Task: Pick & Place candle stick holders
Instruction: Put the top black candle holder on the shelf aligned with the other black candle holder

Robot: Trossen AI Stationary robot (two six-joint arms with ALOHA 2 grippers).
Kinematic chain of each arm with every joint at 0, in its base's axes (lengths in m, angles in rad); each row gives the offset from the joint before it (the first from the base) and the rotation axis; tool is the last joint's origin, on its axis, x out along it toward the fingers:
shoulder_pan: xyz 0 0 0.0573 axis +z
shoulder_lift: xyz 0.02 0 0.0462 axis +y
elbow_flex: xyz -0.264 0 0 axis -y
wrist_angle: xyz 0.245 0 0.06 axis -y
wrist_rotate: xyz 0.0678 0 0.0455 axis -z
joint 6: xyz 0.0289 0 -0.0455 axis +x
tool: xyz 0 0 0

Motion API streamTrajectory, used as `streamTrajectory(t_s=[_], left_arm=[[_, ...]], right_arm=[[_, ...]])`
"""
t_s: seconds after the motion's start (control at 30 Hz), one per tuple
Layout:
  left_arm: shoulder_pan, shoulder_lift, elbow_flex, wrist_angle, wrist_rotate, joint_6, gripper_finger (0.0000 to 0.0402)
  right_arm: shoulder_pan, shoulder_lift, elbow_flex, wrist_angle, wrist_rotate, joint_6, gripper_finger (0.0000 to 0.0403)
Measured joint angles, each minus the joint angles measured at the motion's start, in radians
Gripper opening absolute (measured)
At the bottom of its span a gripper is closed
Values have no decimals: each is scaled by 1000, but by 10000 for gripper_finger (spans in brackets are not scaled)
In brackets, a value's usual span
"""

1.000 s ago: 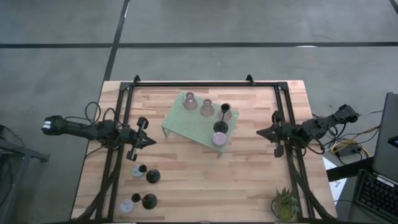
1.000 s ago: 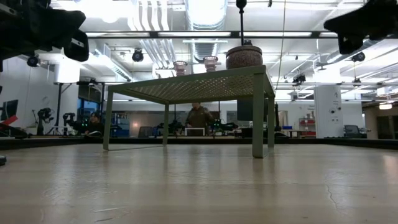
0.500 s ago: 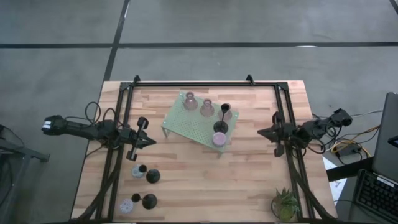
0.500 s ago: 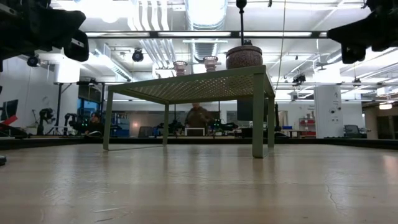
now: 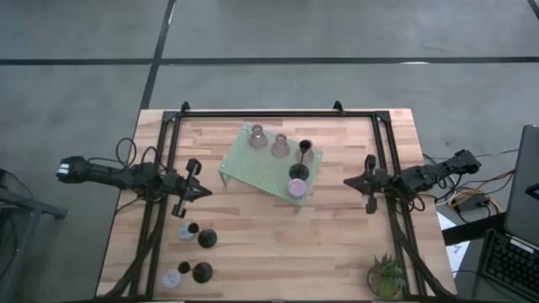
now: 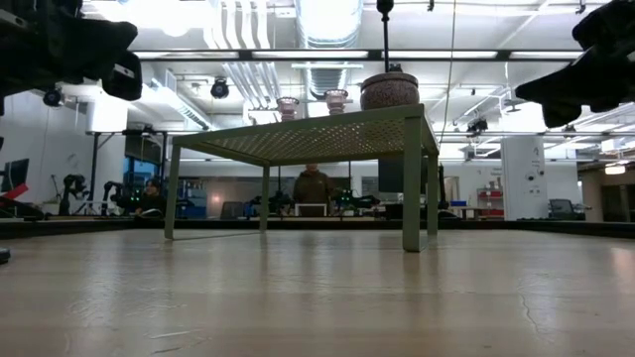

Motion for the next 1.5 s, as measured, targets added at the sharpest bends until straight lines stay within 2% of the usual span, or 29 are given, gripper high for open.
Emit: streamTrajectory(t_s=[1.5], left_arm=[[0,0,0,-7,0,9,16]], right_arm=[[2,20,0,2,5,-1,8]])
